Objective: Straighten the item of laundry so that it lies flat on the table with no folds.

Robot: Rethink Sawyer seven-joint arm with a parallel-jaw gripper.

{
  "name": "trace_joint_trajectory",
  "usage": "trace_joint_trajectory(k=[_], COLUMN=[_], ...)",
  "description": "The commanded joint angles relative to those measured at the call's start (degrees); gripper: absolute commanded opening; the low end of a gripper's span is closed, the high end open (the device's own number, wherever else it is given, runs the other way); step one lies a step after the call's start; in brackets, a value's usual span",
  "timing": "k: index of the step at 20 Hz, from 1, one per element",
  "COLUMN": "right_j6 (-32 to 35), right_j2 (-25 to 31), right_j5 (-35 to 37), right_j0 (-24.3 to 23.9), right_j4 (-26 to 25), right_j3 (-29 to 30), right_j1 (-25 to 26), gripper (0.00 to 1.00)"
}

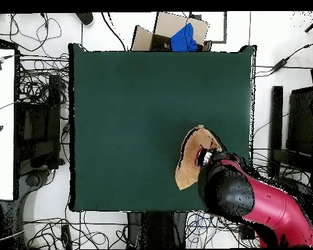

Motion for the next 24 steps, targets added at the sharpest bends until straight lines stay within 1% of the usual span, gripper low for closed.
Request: trace_joint_trajectory(k=[1,7,12,15,20,24], right_j6=[-10.47,-10.96,-12.82,-13.2,-15.43,-15.86], right_j2=[7.57,9.21,10.41,11.03,12.07,12.85], right_j5=[7.56,9.79,13.04,13.0,14.94,15.77], right_j0=[-2.05,-4.19,-6.19,-7.28,-9.76,-10.91], right_j4=[-2.66,-2.05,-0.5,-0.41,0.67,1.09], right_j3=[3.45,3.72,4.72,5.87,7.09,7.77], right_j1=[-1.21,-2.7,-6.71,-7.91,-11.03,-12.41], gripper=[0.0,0.0,0.0,0.0,0.0,0.0])
